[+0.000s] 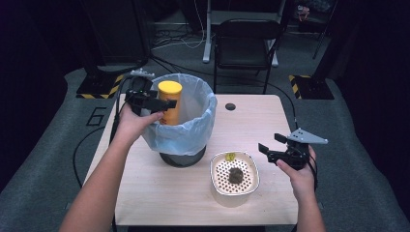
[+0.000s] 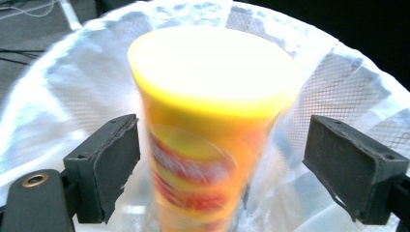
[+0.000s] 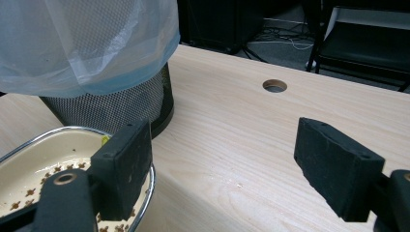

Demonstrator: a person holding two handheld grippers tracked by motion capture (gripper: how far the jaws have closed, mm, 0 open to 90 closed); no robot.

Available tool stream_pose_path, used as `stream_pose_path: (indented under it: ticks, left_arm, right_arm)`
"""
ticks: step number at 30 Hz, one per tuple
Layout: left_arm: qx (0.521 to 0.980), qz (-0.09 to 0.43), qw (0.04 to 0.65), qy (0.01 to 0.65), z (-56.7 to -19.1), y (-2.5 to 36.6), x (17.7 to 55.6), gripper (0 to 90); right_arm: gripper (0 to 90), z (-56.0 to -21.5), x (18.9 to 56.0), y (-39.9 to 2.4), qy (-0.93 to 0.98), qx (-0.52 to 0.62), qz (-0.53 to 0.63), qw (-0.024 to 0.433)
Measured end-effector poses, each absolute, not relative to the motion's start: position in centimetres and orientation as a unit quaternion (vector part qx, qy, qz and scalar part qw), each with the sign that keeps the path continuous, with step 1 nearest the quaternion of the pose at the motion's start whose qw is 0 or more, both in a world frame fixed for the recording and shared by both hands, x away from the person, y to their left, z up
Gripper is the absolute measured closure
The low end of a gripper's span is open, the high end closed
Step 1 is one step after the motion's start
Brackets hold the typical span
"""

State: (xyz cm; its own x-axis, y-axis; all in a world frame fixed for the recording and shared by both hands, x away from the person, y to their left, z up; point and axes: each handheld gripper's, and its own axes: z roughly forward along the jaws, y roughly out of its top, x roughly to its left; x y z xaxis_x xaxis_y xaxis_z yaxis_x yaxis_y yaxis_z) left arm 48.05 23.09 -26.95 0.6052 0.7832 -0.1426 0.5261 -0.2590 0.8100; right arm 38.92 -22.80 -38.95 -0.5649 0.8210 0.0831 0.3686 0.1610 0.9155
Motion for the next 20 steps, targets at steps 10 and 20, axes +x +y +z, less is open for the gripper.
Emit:
stream_pose_path:
  ticks: [10,20]
  left_arm:
    - [0.779,0.136,0.464,0.399,-26.3,26.3,45.4,15.1]
    - [0.765,0.145,0.495,0.384,-27.9,31.4,40.1,15.9]
  right_arm:
    - [20.9,-39.0,38.9,-22.8,0.729,0.409,0.501,0.225]
    - [20.8,-38.9,38.8,-22.9,0.73,0.411,0.497,0.229]
